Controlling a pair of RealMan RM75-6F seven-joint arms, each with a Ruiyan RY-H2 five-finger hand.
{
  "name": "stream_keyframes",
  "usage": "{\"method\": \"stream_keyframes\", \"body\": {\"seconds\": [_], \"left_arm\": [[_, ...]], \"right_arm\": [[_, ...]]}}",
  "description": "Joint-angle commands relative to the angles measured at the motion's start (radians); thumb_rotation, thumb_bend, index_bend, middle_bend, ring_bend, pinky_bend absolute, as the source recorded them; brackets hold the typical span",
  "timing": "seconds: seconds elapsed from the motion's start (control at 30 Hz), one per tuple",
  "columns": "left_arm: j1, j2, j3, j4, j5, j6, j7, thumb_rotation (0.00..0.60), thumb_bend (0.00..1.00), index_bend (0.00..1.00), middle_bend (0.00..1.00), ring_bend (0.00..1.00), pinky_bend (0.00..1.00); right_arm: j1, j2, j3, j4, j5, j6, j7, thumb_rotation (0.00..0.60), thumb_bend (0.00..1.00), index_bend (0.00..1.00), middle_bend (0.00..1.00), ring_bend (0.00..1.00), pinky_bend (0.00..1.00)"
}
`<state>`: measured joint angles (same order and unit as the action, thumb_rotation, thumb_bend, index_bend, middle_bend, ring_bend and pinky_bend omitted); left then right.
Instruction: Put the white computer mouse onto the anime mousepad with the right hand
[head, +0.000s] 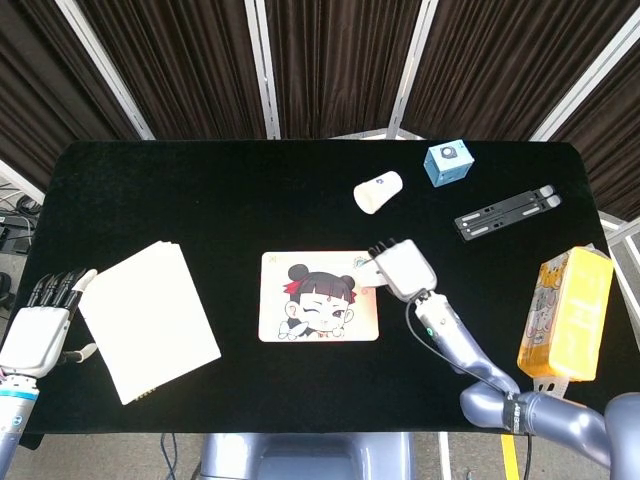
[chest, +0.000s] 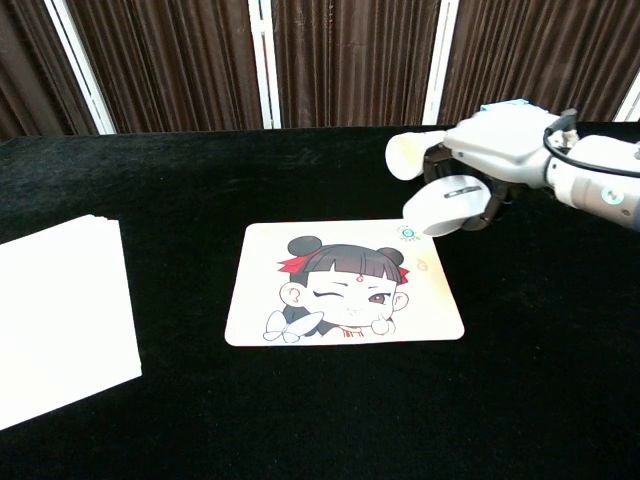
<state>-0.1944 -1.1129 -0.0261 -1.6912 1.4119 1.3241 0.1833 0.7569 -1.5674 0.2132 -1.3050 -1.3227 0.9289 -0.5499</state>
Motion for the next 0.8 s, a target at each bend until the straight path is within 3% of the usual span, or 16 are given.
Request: {"method": "stream_keyframes", "body": {"seconds": [0.03, 0.23, 0.47, 0.8], "left_arm": [[-0.001, 0.004, -0.001, -0.003, -0.01, -0.008, -0.004, 0.6, 0.12, 0.0, 0.0, 0.0, 0.0], [-0.003, 0.013, -0.002, -0.014, -0.028, -0.024, -0.015, 0.6, 0.12, 0.0, 0.0, 0.0, 0.0], [-0.009, 0.019, -0.003, -0.021, -0.043, -0.043, -0.022, 0.6, 0.12, 0.0, 0.0, 0.0, 0.0], [-0.011, 0.026, -0.003, -0.031, -0.065, -0.057, -0.011, 0.6, 0.12, 0.0, 0.0, 0.0, 0.0]], "right_arm": [[0.076, -0.01, -0.04, 0.102, -0.125, -0.052, 0.099, 0.6, 0.26, 0.64, 0.6, 0.43, 0.64], [0.145, -0.038, -0.06, 0.182, -0.207, -0.088, 0.226, 0.6, 0.25, 0.64, 0.6, 0.43, 0.64], [0.234, -0.062, -0.142, 0.251, -0.372, -0.082, 0.43, 0.6, 0.24, 0.65, 0.6, 0.43, 0.63], [0.303, -0.141, -0.245, 0.367, -0.556, 0.064, 0.658, 0.6, 0.24, 0.65, 0.6, 0.43, 0.62]]}}
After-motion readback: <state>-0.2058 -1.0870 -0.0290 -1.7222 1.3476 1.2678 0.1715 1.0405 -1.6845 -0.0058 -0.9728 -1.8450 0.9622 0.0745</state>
